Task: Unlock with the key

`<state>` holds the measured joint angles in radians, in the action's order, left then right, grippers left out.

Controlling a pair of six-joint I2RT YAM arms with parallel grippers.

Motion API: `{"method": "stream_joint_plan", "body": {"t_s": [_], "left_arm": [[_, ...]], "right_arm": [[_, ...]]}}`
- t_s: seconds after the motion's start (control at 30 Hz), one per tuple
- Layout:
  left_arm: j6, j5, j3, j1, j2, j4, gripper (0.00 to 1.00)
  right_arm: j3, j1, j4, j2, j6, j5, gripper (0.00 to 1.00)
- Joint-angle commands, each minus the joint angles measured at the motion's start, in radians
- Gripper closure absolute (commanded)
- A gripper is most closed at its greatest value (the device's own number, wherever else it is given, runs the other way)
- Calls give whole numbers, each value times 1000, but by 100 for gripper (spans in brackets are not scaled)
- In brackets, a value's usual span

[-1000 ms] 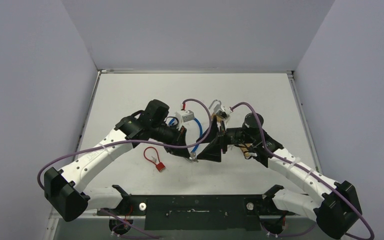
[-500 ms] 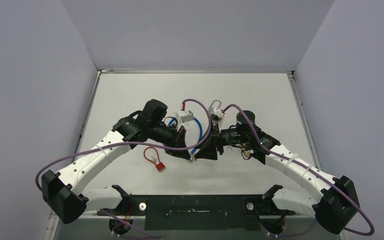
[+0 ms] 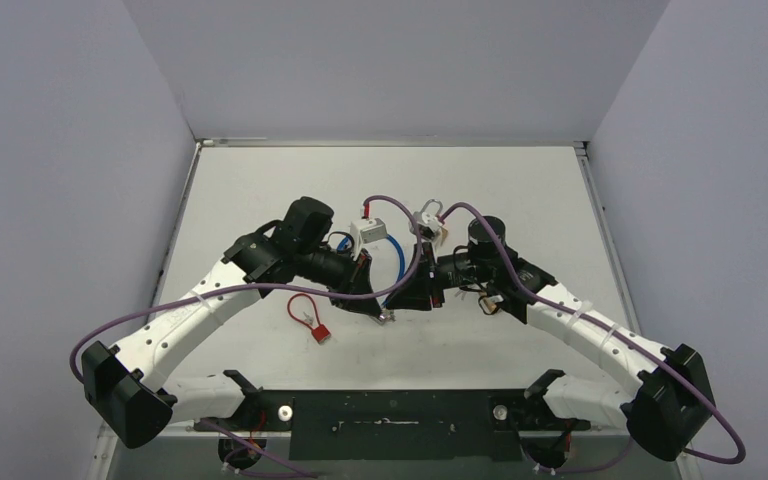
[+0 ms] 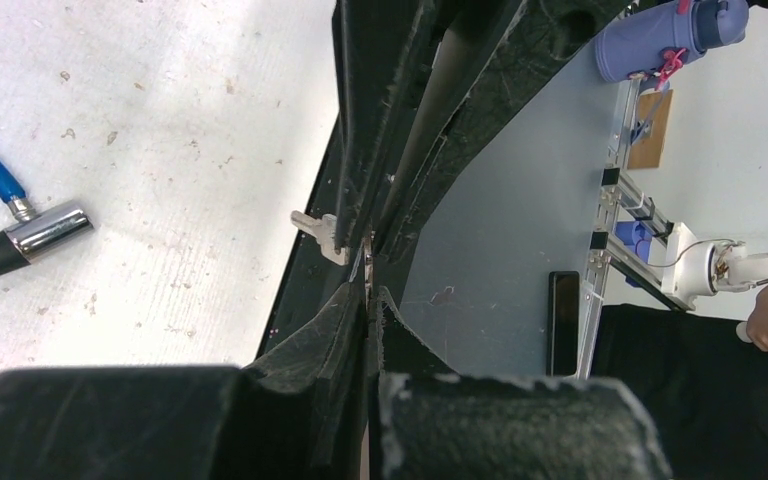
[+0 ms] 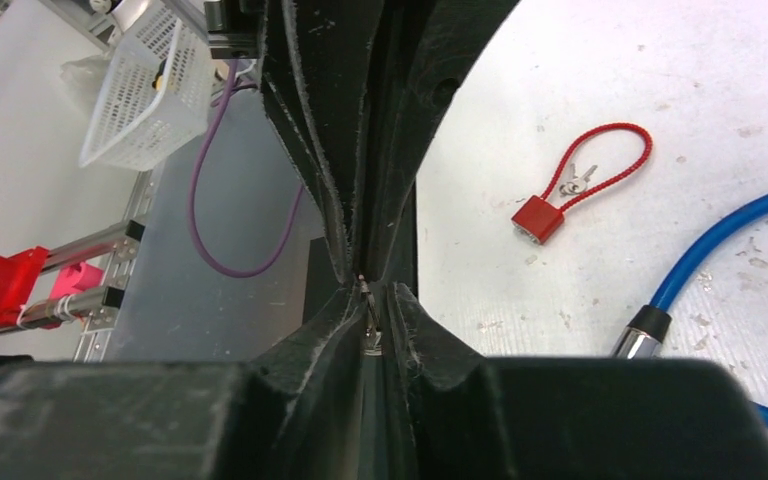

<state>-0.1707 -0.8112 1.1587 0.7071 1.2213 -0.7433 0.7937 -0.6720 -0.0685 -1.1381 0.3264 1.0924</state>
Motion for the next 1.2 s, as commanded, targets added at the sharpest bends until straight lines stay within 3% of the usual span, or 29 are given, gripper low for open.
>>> {"method": "stream_joint_plan", "body": {"t_s": [0.0,0.13,0.23,0.5,0.7,0.9,0.97,1.17], "left_arm": [[13,-36,55,2,-19,59,100],[15,-31,59,3,-16,56,100],[16,-25,61,2,-16,55,100],[16,-23,60,1,-14,56,100],[-9,43,67,-2,-24,56,100],[-132,304,24,-62,-95,162,40],[-198,449,-13,-87,-139,212,31],[-422,912,-102,-115,-235,240,27]], "right_arm": [[45,-9,-60,-10,-14,70,90],[50,-9,-11,-12,-49,90,74],[50,-9,7,-8,-64,104,71],[62,-9,-4,-4,-56,102,100],[47,-3,-29,15,-29,42,100],[-32,102,-117,63,83,-104,100],[-60,154,-149,91,129,-151,100],[-91,195,-101,152,158,-314,100]]}}
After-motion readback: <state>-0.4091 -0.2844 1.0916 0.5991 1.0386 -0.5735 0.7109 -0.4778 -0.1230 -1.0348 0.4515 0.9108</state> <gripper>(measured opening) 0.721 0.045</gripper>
